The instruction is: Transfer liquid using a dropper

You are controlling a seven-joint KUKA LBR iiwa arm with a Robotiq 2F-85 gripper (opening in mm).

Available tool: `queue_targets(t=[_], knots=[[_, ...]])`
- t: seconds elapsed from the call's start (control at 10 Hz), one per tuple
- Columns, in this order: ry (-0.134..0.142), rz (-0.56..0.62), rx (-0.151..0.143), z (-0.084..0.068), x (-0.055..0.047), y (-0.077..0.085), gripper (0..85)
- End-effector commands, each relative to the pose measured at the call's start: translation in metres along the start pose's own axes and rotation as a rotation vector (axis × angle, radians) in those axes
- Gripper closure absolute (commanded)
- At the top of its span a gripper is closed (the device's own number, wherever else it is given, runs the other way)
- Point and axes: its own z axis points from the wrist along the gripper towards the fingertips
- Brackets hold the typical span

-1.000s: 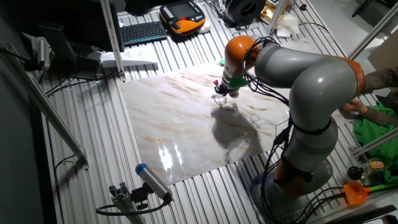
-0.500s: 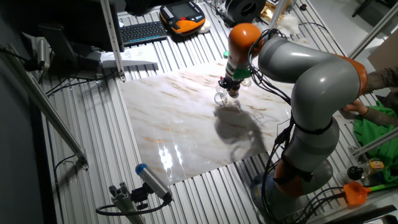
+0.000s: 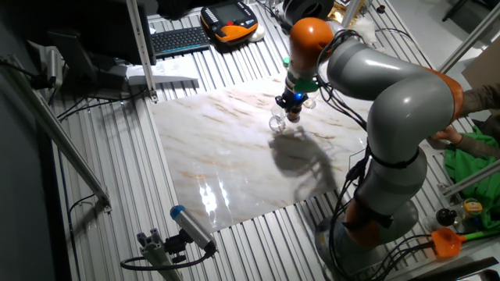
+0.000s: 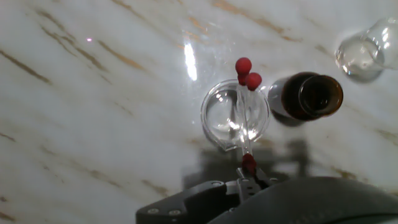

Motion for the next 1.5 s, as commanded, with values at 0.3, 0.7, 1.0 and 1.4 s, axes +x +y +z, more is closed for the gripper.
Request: queue_targets(t=[0.3, 0.7, 1.0, 1.4], knots=[[0.048, 0.011, 0.000, -0.006, 0.009, -0.005, 85.0], [0.073, 0.001, 0.001, -0.023, 0.010, -0.019, 85.0], [0.086, -0.032, 0.036, -0.042, 0.002, -0.042, 85.0], [0.109, -0.055, 0.077, -0.049, -0.006, -0.060, 85.0]])
